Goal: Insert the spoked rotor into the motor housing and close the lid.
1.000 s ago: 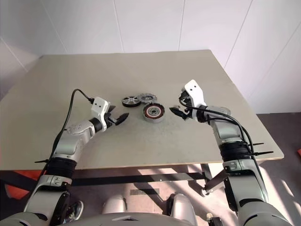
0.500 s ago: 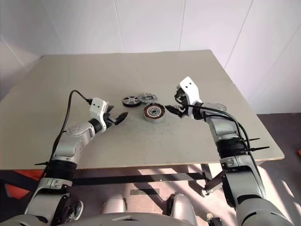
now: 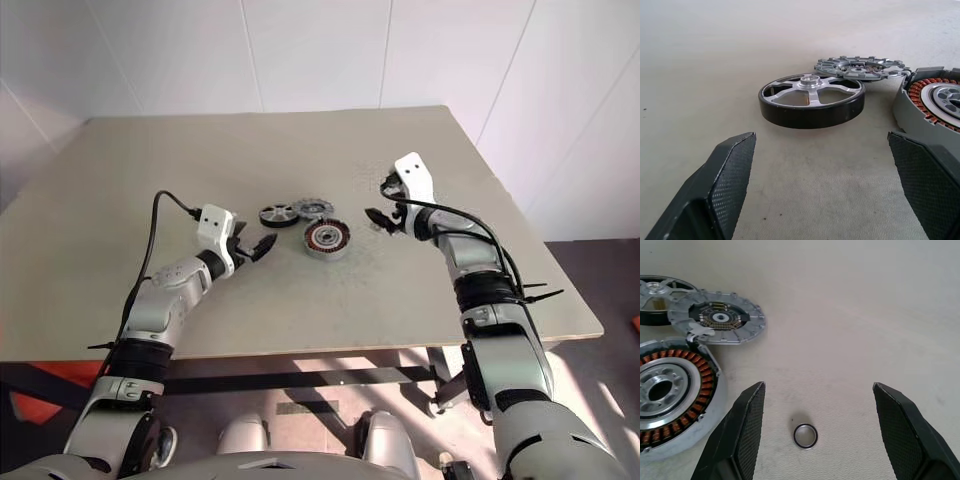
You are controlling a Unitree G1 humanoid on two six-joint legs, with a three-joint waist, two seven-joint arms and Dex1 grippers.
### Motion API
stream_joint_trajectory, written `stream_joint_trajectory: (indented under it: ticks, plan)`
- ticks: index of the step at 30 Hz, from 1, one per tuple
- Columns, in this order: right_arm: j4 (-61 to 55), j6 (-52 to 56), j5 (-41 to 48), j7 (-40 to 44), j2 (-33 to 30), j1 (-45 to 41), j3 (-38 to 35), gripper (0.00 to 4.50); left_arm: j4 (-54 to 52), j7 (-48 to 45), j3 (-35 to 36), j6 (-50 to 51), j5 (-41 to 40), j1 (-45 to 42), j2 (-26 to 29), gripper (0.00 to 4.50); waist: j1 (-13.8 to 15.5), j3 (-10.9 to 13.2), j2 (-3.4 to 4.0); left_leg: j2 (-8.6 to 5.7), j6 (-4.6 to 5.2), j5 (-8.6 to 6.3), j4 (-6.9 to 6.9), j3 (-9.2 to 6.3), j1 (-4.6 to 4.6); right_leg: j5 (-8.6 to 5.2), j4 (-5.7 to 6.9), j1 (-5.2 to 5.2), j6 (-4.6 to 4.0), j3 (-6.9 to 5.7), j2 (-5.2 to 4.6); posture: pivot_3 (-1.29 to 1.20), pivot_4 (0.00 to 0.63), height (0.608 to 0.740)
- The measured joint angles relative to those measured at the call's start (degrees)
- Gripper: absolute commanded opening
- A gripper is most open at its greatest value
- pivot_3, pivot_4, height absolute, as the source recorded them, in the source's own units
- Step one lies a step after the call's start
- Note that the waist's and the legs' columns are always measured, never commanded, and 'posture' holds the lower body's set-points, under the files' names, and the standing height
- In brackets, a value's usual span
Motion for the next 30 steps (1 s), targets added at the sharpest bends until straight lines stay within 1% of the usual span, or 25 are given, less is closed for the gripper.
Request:
stream_joint_trajectory:
  ticks: [5,8,17,18,21,26,28,30]
  plan:
    - [10.8,-4.3,-0.7,-1.9,2.5,-2.7,-0.5,3.87,-1.3,0.4,0.0,0.5,-0.3,0.6,-0.1,4.47,-0.1,0.0,0.00,0.00,0.05,-0.03,0.00,0.00,-0.04,0.00,-0.02,-0.05,-0.01,-0.01,-0.01,0.00,0.000,0.740]
    - [14.5,-5.9,-1.3,-2.6,3.4,-2.9,-0.6,3.87,-1.5,0.5,0.2,0.6,-0.3,0.6,0.3,4.47,-0.1,0.0,0.00,0.00,0.05,-0.03,0.00,0.00,-0.03,0.00,-0.02,-0.05,-0.01,-0.01,-0.01,0.00,0.000,0.740]
    - [15.2,-6.9,-1.7,-2.8,3.5,-1.8,-1.1,3.87,-1.7,0.5,0.2,0.8,-0.3,0.8,0.7,4.47,-0.1,0.0,0.01,0.00,0.05,-0.03,0.02,0.00,-0.02,0.00,0.00,-0.02,-0.01,-0.01,-0.01,0.00,0.000,0.740]
    - [15.0,-6.9,-1.9,-2.8,3.5,-1.2,-1.1,3.69,-1.7,0.5,0.2,0.9,-0.3,0.8,0.8,4.47,-0.1,0.0,0.01,0.00,0.05,-0.03,0.02,0.00,-0.03,0.01,0.00,-0.02,-0.01,-0.01,-0.01,0.00,0.000,0.740]
    - [14.1,-7.1,-2.5,-2.9,3.3,-0.3,-1.1,2.95,-1.7,0.4,0.2,1.1,-0.3,0.7,1.0,4.47,-0.1,0.0,0.01,0.00,0.05,-0.03,0.02,0.01,-0.02,0.01,0.00,-0.01,-0.01,0.00,-0.01,0.00,0.000,0.740]
    - [11.1,-7.1,-3.7,-2.4,3.2,1.6,-0.7,2.95,-1.6,0.3,0.2,1.1,-0.3,0.6,1.5,4.47,-0.1,0.0,0.01,0.00,0.05,-0.03,0.02,0.01,0.00,0.00,0.01,0.00,-0.01,0.00,-0.01,0.00,0.000,0.740]
    - [10.8,-7.1,-3.9,-2.4,3.2,1.7,-0.6,2.63,-1.5,0.3,0.2,1.1,-0.3,0.4,1.5,4.47,-0.1,0.0,0.01,0.00,0.05,-0.03,0.02,0.01,0.01,0.00,0.01,0.00,-0.01,0.00,-0.01,0.00,0.000,0.740]
    - [10.8,-7.0,-3.9,-1.9,3.3,1.7,-0.5,2.09,-1.5,0.2,0.2,1.1,-0.3,0.3,1.6,4.47,-0.1,0.0,0.01,0.00,0.05,-0.03,0.02,0.01,0.01,0.00,0.01,0.00,-0.01,0.00,-0.01,0.00,0.000,0.740]
